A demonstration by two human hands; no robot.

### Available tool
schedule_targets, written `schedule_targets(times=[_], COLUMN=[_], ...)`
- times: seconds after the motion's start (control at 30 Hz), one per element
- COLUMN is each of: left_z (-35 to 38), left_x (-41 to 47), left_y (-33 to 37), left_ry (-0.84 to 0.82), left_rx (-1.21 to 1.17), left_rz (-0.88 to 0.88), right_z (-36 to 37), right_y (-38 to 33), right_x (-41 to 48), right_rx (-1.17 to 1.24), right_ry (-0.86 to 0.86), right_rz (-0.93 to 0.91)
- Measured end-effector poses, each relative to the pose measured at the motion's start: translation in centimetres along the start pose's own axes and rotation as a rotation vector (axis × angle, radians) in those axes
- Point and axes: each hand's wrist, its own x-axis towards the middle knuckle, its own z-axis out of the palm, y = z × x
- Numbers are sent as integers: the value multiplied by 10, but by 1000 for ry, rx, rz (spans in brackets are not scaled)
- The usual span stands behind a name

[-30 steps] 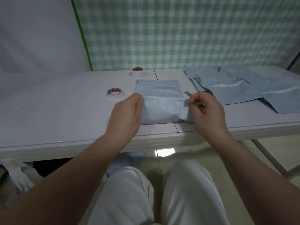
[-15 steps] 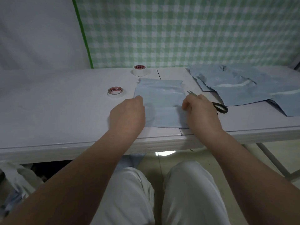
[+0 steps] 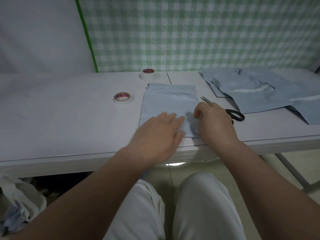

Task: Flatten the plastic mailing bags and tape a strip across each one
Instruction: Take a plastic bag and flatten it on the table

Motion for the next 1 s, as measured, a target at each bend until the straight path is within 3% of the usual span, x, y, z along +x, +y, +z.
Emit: schedule_targets(times=[0.1,0.53,1.0], left_z=[9,14,14], left_x=[-6,-6,-7], left_y=[-2,1,3], left_ry=[-116,-81,-86], left_rx=[110,119,121], left_rz=[-47,-124,-158], right_z=[2,14,15], right_y=[1,8,5], right_x=[1,0,2], right_rx=[1,97,76], right_ry=[14,170,179], right_rz=[-7,6,57])
